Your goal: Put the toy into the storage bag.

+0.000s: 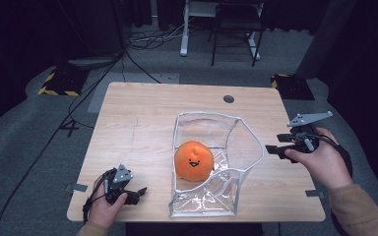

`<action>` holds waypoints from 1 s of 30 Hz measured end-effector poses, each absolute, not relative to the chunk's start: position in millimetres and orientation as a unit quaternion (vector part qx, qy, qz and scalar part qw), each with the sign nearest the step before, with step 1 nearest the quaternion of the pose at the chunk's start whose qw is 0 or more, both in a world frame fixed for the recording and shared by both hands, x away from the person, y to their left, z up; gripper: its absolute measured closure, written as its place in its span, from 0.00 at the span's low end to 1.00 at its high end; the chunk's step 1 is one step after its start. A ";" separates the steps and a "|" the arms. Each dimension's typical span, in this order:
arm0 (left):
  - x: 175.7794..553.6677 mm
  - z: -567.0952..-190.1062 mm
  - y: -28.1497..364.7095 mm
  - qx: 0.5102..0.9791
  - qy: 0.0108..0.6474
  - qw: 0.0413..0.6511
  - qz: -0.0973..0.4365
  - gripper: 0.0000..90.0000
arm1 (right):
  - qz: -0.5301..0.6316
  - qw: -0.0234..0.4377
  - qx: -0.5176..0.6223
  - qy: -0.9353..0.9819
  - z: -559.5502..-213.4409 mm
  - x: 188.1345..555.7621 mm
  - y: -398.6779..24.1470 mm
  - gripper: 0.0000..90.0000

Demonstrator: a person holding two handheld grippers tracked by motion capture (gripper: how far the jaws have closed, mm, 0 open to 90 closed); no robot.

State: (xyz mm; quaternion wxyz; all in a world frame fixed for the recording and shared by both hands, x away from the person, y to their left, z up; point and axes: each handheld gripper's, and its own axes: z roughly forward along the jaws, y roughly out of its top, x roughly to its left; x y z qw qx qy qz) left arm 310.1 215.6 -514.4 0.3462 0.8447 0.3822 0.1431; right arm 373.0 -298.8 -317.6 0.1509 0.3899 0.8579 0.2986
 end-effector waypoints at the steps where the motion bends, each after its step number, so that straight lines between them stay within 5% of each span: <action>1: 310.1 -514.4 215.6 0.845 0.383 0.346 0.143 0.14 | 0.298 0.149 0.394 0.857 -320.7 373.5 -300.7 0.42; 30: 310.0 -514.4 215.5 0.845 0.382 0.346 0.143 0.14 | 0.263 0.082 0.463 0.843 -435.5 366.9 -347.8 0.39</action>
